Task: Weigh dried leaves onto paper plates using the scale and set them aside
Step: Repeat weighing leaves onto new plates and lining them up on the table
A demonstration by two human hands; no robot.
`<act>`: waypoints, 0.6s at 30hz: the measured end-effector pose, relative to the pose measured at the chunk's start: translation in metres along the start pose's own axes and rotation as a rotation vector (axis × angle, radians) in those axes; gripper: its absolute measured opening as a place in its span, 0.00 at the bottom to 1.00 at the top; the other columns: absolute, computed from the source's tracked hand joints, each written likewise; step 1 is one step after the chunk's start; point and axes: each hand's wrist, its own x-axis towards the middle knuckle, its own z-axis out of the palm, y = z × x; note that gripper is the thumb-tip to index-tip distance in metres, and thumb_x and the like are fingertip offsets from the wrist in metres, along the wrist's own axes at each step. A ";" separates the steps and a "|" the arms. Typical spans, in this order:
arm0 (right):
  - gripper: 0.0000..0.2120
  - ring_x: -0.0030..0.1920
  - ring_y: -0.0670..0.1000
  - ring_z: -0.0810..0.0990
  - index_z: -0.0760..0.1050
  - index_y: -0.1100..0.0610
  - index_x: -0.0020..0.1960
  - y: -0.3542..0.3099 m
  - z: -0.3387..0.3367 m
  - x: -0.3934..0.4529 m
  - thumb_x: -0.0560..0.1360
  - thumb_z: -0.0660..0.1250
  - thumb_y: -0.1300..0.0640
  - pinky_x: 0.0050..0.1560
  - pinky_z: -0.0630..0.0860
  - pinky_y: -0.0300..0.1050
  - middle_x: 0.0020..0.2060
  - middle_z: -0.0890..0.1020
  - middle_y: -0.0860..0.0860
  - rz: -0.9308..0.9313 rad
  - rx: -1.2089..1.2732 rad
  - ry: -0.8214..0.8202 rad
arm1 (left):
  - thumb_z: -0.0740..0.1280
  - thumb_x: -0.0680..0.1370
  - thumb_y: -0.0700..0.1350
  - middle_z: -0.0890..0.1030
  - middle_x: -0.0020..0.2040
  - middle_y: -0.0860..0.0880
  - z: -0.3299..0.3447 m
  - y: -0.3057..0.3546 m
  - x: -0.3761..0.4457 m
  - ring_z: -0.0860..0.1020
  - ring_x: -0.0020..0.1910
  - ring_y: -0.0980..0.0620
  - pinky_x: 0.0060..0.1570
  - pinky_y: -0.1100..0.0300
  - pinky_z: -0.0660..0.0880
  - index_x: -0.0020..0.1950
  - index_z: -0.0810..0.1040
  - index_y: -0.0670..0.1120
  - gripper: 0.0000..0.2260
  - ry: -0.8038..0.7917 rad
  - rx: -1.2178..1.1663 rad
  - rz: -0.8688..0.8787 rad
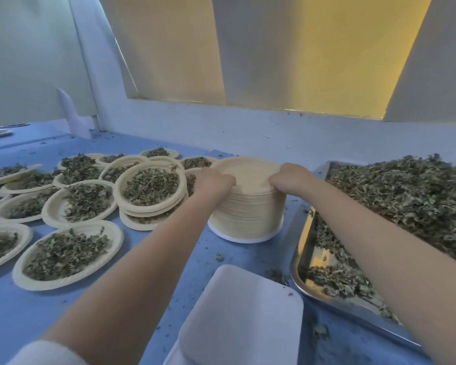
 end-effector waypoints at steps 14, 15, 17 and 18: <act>0.16 0.29 0.49 0.53 0.53 0.55 0.35 -0.007 -0.031 -0.020 0.79 0.52 0.62 0.30 0.52 0.44 0.31 0.56 0.51 -0.100 0.228 0.130 | 0.52 0.77 0.37 0.71 0.63 0.34 -0.020 0.040 -0.008 0.70 0.63 0.35 0.62 0.45 0.68 0.59 0.67 0.36 0.12 0.117 0.147 0.094; 0.15 0.29 0.49 0.53 0.53 0.55 0.35 -0.009 -0.035 -0.027 0.79 0.52 0.63 0.30 0.51 0.44 0.31 0.56 0.51 -0.104 0.235 0.137 | 0.52 0.77 0.36 0.72 0.61 0.34 -0.024 0.044 -0.014 0.70 0.63 0.36 0.62 0.45 0.69 0.54 0.67 0.38 0.09 0.127 0.137 0.110; 0.14 0.30 0.49 0.53 0.55 0.56 0.36 -0.009 -0.039 -0.043 0.79 0.53 0.62 0.30 0.51 0.44 0.32 0.57 0.51 -0.110 0.239 0.135 | 0.52 0.77 0.35 0.73 0.55 0.36 -0.033 0.049 -0.031 0.73 0.56 0.37 0.55 0.47 0.72 0.43 0.66 0.40 0.06 0.141 0.106 0.137; 0.12 0.30 0.49 0.53 0.60 0.59 0.36 -0.010 -0.040 -0.053 0.79 0.53 0.62 0.30 0.51 0.44 0.32 0.57 0.51 -0.111 0.240 0.130 | 0.51 0.77 0.34 0.72 0.48 0.37 -0.037 0.049 -0.042 0.74 0.47 0.40 0.45 0.50 0.73 0.38 0.64 0.42 0.08 0.148 0.079 0.154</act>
